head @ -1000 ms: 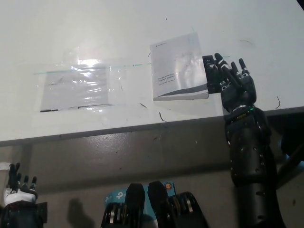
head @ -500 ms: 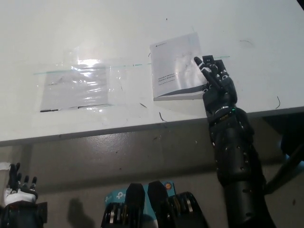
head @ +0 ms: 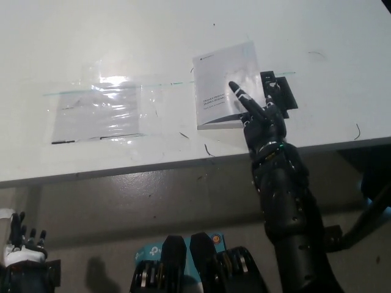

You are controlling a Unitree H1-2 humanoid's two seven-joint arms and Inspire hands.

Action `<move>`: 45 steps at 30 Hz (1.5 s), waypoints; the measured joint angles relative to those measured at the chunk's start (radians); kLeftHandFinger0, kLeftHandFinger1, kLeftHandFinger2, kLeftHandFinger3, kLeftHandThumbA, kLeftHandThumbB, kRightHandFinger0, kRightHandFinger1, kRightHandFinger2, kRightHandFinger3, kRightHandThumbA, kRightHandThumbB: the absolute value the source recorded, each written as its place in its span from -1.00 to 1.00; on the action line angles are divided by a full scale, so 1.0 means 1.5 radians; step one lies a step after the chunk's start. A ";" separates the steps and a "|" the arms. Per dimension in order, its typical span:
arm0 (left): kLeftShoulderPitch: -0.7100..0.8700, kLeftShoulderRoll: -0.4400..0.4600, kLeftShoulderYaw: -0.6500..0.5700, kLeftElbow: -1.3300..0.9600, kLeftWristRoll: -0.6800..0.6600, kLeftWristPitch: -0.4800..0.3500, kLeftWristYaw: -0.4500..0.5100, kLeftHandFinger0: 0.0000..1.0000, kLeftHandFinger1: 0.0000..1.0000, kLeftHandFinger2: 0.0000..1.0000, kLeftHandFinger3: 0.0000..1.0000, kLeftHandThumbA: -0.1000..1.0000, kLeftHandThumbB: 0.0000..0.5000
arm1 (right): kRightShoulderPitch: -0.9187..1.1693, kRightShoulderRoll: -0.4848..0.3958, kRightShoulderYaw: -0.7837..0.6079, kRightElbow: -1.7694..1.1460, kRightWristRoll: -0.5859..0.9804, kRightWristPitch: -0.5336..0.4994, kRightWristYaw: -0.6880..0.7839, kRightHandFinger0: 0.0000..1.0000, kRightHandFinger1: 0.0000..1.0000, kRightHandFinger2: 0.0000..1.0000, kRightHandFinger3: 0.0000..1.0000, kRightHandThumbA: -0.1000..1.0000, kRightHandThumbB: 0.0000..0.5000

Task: The robot uses its right hand to slide under the cover of the book kept in the middle of the desk and open it

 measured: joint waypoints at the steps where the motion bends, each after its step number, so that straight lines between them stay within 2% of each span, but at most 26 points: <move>1: 0.001 0.000 0.000 0.000 0.000 0.000 0.002 1.00 1.00 1.00 1.00 1.00 -1.00 | -0.001 0.002 0.005 0.000 -0.004 0.000 0.001 0.50 0.54 0.65 1.00 1.00 -0.42; 3: 0.001 0.000 -0.001 0.000 0.001 0.000 0.004 1.00 1.00 1.00 1.00 1.00 -1.00 | -0.006 0.004 0.019 0.002 -0.013 0.000 0.002 0.45 0.51 0.59 0.92 1.00 -0.38; 7: 0.001 0.003 -0.002 0.001 0.002 0.001 0.008 1.00 1.00 1.00 1.00 1.00 -1.00 | -0.031 0.005 0.059 0.019 -0.038 0.001 0.008 0.46 0.49 0.62 0.89 1.00 -0.27; 9: 0.001 0.004 -0.002 0.002 0.003 0.001 0.010 1.00 1.00 1.00 1.00 1.00 -1.00 | -0.049 0.003 0.080 0.032 -0.050 0.001 0.013 0.54 0.50 0.60 0.86 1.00 -0.29; 10: 0.001 0.005 -0.003 0.002 0.003 0.001 0.011 1.00 1.00 1.00 1.00 1.00 -1.00 | -0.057 0.002 0.087 0.038 -0.055 0.001 0.016 0.48 0.44 0.54 0.80 1.00 -0.27; 11: 0.001 0.006 -0.004 0.002 0.003 0.001 0.011 1.00 1.00 1.00 1.00 1.00 -1.00 | -0.074 0.001 0.100 0.049 -0.062 0.001 0.023 0.46 0.42 0.49 0.77 1.00 -0.33; 15: 0.001 0.008 -0.007 0.002 0.005 0.001 0.013 1.00 1.00 1.00 1.00 1.00 -1.00 | -0.107 -0.006 0.137 0.072 -0.092 0.001 0.036 0.42 0.40 0.45 0.73 1.00 -0.33; 17: 0.001 0.008 -0.007 0.002 0.005 0.001 0.014 1.00 1.00 1.00 1.00 1.00 -1.00 | -0.113 -0.009 0.146 0.077 -0.100 0.001 0.041 0.40 0.39 0.42 0.73 1.00 -0.19; 19: 0.002 0.008 -0.007 0.002 0.004 0.002 0.016 1.00 1.00 1.00 1.00 1.00 -1.00 | -0.124 -0.018 0.170 0.093 -0.122 0.000 0.053 0.39 0.39 0.41 0.72 1.00 -0.14; 20: 0.002 0.008 -0.007 0.002 0.004 0.002 0.017 1.00 1.00 1.00 1.00 1.00 -1.00 | -0.126 -0.020 0.176 0.098 -0.129 0.000 0.057 0.37 0.38 0.40 0.71 1.00 -0.14; 21: 0.002 0.008 -0.007 0.002 0.004 0.002 0.019 1.00 1.00 1.00 1.00 1.00 -1.00 | -0.129 -0.023 0.182 0.103 -0.135 -0.001 0.062 0.38 0.35 0.39 0.71 1.00 -0.23; 23: 0.002 0.008 -0.007 0.002 0.004 0.002 0.020 1.00 1.00 1.00 1.00 1.00 -1.00 | -0.132 -0.028 0.190 0.113 -0.146 -0.002 0.071 0.37 0.35 0.38 0.71 1.00 -0.15; 24: 0.002 0.008 -0.007 0.002 0.004 0.003 0.020 1.00 1.00 1.00 1.00 1.00 -1.00 | -0.132 -0.030 0.192 0.117 -0.152 -0.004 0.076 0.36 0.36 0.37 0.70 1.00 -0.30; 25: 0.002 0.009 -0.007 0.002 0.004 0.003 0.021 1.00 1.00 1.00 1.00 1.00 -1.00 | -0.132 -0.031 0.193 0.123 -0.157 -0.005 0.080 0.38 0.38 0.39 0.73 1.00 -0.17; 27: 0.002 0.009 -0.008 0.002 0.004 0.004 0.021 1.00 1.00 1.00 1.00 1.00 -1.00 | -0.132 -0.032 0.196 0.137 -0.164 -0.009 0.088 0.36 0.45 0.52 0.78 1.00 -0.22; 34: 0.000 0.020 -0.024 0.002 0.007 0.008 0.022 1.00 1.00 1.00 1.00 1.00 -1.00 | -0.120 -0.034 0.202 0.192 -0.186 -0.028 0.113 0.39 0.46 0.54 0.89 1.00 -0.26; 35: -0.001 0.021 -0.025 0.002 0.007 0.008 0.022 1.00 1.00 1.00 1.00 1.00 -1.00 | -0.118 -0.035 0.201 0.196 -0.186 -0.030 0.114 0.41 0.47 0.53 0.89 1.00 -0.31; 36: -0.003 0.024 -0.027 0.004 0.008 0.008 0.022 1.00 1.00 1.00 1.00 1.00 -1.00 | -0.115 -0.035 0.200 0.206 -0.188 -0.033 0.115 0.50 0.52 0.56 0.91 1.00 -0.49; 37: -0.005 0.026 -0.030 0.004 0.008 0.009 0.022 1.00 1.00 1.00 1.00 1.00 -1.00 | -0.114 -0.036 0.200 0.218 -0.190 -0.039 0.117 0.49 0.51 0.55 0.90 1.00 -0.36; 38: -0.006 0.027 -0.032 0.004 0.008 0.009 0.022 1.00 1.00 1.00 1.00 1.00 -1.00 | -0.114 -0.036 0.200 0.229 -0.193 -0.044 0.118 0.49 0.51 0.54 0.88 1.00 -0.38; 40: -0.010 0.029 -0.034 0.007 0.008 0.010 0.022 1.00 1.00 1.00 1.00 1.00 -1.00 | -0.114 -0.038 0.202 0.256 -0.201 -0.059 0.122 0.46 0.49 0.54 0.85 1.00 -0.21; 43: -0.015 0.030 -0.036 0.009 0.009 0.010 0.023 1.00 1.00 1.00 1.00 1.00 -1.00 | -0.118 -0.039 0.215 0.281 -0.217 -0.079 0.127 0.48 0.50 0.56 0.86 1.00 -0.18; 45: -0.015 0.031 -0.036 0.009 0.010 0.010 0.023 1.00 1.00 1.00 1.00 1.00 -1.00 | -0.120 -0.038 0.221 0.291 -0.228 -0.091 0.130 0.45 0.46 0.49 0.84 1.00 -0.15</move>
